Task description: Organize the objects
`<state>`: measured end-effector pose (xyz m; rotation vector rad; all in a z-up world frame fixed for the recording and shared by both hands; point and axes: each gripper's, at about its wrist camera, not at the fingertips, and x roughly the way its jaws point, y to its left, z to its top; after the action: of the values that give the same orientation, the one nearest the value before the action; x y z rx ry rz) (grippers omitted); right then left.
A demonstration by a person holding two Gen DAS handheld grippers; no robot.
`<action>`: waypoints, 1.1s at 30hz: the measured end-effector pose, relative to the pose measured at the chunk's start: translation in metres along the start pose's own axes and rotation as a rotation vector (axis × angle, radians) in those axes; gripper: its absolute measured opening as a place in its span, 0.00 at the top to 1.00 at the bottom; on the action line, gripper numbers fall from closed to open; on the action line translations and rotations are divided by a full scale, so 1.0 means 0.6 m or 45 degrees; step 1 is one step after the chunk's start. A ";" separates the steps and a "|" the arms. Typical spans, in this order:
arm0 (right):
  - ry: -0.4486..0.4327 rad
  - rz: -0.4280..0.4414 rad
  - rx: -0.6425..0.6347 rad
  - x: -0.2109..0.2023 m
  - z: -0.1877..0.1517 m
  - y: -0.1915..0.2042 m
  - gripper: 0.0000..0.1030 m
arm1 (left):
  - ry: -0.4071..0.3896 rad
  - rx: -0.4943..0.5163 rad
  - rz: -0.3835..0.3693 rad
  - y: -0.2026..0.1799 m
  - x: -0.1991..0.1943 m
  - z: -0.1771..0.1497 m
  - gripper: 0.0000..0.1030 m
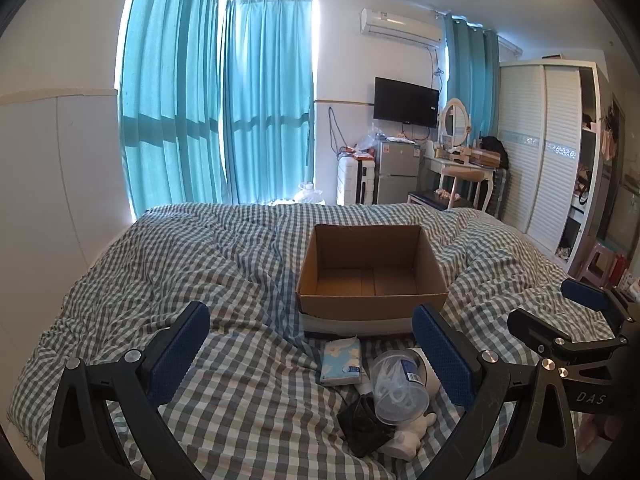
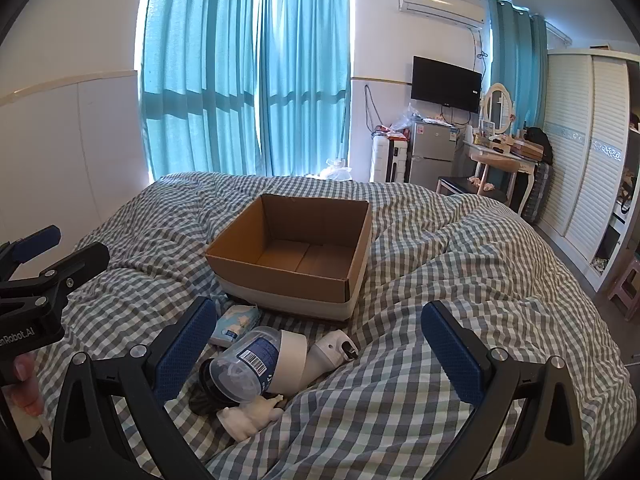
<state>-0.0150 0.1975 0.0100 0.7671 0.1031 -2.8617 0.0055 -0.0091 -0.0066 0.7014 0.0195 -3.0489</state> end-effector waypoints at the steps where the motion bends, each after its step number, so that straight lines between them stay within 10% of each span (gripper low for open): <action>1: 0.000 0.001 -0.001 -0.001 0.000 0.000 0.00 | 0.001 0.001 -0.001 -0.001 0.000 0.000 0.00; 33: 0.159 0.026 0.003 0.056 -0.031 -0.021 0.04 | 0.261 0.059 -0.013 -0.022 0.084 -0.045 0.00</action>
<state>-0.0365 0.2067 -0.0229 0.9418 0.1080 -2.7932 -0.0285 0.0039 -0.0526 1.0165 -0.0461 -2.9813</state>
